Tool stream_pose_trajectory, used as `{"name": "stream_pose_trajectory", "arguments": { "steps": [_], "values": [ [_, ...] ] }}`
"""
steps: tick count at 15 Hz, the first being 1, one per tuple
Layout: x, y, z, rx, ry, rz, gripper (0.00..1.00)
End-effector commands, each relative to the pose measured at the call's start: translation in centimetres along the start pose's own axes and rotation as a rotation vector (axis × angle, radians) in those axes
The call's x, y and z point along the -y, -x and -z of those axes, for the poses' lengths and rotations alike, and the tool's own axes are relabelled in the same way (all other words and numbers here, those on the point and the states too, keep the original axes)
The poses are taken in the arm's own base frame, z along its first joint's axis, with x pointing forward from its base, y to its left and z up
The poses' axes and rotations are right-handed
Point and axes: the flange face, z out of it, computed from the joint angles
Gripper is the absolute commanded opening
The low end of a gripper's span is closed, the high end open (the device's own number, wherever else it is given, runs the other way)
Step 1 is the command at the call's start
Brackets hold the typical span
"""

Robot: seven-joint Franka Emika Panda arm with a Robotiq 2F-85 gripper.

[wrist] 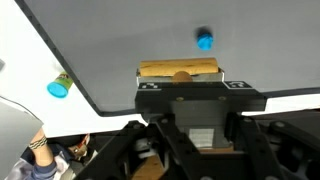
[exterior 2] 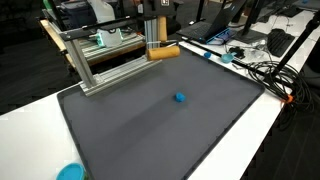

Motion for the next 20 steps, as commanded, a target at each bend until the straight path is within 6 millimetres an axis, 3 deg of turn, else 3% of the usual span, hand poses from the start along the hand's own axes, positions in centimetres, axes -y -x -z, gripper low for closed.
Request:
{"name": "stream_pose_trajectory", "arguments": {
  "steps": [1, 2, 3, 5, 7, 8, 15, 20],
  "values": [
    [2.2, -4.9, -4.9, 0.155, -0.016, 0.002, 0.22],
    [0.8, -2.1, -3.1, 0.089, 0.002, -0.003, 0.22],
    [1.2, -2.7, -4.5, 0.111, 0.002, 0.001, 0.47],
    [1.4, -2.5, -5.5, 0.121, 0.001, 0.004, 0.47],
    [1.2, -2.5, -4.7, 0.111, 0.001, 0.002, 0.47],
    [1.1, -2.5, -4.4, 0.105, 0.001, 0.001, 0.22],
    [5.9, -5.0, -9.0, 0.152, -0.063, 0.060, 0.22],
    [7.0, -6.9, -12.9, 0.191, -0.088, 0.070, 0.22]
  ]
}}
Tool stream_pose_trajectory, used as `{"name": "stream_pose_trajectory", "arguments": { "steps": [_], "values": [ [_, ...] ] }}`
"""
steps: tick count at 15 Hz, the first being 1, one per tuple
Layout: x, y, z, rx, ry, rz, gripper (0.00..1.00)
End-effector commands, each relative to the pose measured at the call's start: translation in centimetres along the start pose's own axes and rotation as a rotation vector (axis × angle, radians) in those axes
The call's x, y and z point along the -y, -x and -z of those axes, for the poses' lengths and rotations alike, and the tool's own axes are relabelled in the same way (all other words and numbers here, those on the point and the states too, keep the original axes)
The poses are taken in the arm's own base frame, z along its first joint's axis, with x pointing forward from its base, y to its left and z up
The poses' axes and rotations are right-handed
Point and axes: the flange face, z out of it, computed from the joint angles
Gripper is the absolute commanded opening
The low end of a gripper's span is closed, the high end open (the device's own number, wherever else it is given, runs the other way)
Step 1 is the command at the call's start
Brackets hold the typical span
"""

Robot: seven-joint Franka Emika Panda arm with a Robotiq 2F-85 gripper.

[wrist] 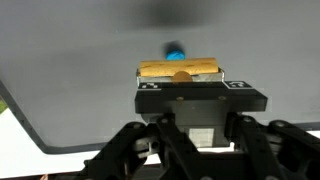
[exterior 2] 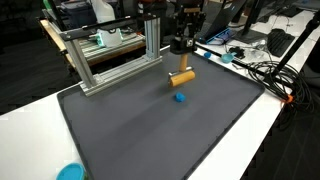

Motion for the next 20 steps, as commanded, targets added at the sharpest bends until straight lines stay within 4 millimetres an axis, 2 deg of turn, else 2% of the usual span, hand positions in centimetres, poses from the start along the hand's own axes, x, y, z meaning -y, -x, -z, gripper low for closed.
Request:
{"name": "stream_pose_trajectory", "arguments": {
  "steps": [1, 4, 8, 15, 16, 19, 20],
  "values": [
    [-0.1, -2.8, -1.5, 0.022, -0.058, 0.017, 0.22],
    [-1.2, -3.5, -2.7, 0.037, -0.091, 0.029, 0.22],
    [-2.9, -3.7, -3.5, 0.045, -0.055, 0.026, 0.22],
    [-2.8, -2.1, -4.5, 0.034, -0.028, 0.001, 0.22],
    [-2.8, -2.7, -5.1, 0.058, -0.042, 0.012, 0.47],
    [-2.6, -2.4, -5.4, 0.059, -0.041, 0.009, 0.47],
    [-2.7, -2.4, -5.4, 0.059, -0.040, 0.009, 0.22]
  ]
}}
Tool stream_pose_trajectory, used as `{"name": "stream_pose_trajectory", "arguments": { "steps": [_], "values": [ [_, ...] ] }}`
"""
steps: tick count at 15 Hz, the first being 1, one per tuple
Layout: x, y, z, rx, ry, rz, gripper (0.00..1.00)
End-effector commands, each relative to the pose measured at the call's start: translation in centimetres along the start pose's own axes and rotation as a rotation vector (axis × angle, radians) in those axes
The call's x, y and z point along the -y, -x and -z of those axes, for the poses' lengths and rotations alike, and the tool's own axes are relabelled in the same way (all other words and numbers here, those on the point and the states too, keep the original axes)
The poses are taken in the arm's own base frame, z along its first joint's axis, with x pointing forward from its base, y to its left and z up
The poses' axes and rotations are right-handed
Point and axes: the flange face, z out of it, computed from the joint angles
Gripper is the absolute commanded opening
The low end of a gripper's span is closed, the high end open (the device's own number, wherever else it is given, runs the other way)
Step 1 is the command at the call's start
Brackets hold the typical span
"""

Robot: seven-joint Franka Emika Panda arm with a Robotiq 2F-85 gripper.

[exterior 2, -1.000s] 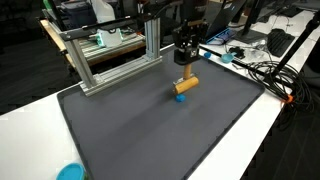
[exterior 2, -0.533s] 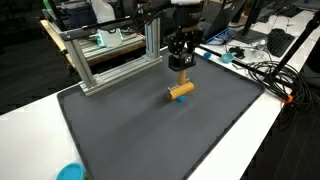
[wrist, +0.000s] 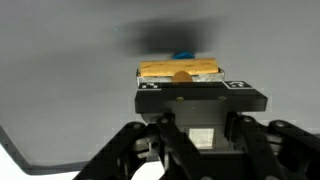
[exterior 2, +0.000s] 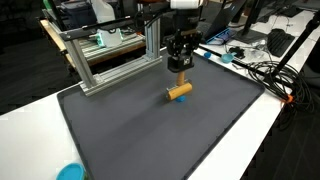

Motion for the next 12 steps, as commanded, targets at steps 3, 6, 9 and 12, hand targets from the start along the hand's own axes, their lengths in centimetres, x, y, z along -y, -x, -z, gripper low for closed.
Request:
{"name": "stream_pose_trajectory", "arguments": {
  "steps": [3, 6, 9, 12],
  "values": [
    [0.1, 0.1, -1.2, 0.010, 0.012, 0.000, 0.22],
    [0.3, 0.0, -2.3, 0.009, 0.010, 0.005, 0.22],
    [0.6, -0.2, -2.5, -0.003, 0.007, 0.013, 0.22],
    [1.0, 0.0, -3.5, 0.020, 0.022, 0.022, 0.22]
  ]
}}
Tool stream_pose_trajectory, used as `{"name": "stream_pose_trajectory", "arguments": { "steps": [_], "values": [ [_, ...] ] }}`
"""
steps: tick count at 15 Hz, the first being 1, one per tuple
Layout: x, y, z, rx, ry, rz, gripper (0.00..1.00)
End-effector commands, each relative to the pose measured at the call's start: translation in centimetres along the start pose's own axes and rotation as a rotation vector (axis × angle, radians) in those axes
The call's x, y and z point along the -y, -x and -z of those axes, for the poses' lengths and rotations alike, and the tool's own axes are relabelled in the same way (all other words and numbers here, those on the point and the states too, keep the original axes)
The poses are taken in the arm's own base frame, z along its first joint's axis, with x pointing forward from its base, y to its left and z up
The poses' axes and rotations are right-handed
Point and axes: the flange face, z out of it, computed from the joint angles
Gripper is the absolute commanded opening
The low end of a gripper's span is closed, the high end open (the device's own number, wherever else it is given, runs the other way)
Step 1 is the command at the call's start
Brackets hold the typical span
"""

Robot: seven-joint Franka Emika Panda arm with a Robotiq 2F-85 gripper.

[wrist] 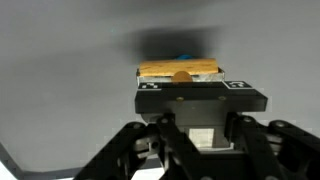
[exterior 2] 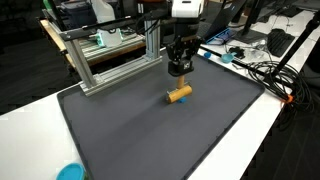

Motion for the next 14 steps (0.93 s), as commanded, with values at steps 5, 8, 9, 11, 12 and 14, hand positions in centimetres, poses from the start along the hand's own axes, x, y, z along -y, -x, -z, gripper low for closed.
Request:
{"name": "stream_pose_trajectory", "arguments": {
  "steps": [5, 8, 9, 11, 12, 14],
  "values": [
    [0.8, 0.3, -3.2, 0.044, 0.040, 0.027, 0.22],
    [1.1, 0.6, -3.9, 0.061, 0.048, 0.036, 0.22],
    [1.2, 0.7, -4.1, 0.065, 0.049, 0.041, 0.22],
    [1.4, 0.8, -4.5, 0.076, 0.043, 0.049, 0.22],
    [1.4, 0.8, -4.7, 0.084, 0.027, 0.053, 0.22],
    [1.3, 0.8, -4.9, 0.102, 0.004, 0.058, 0.22]
  ]
}}
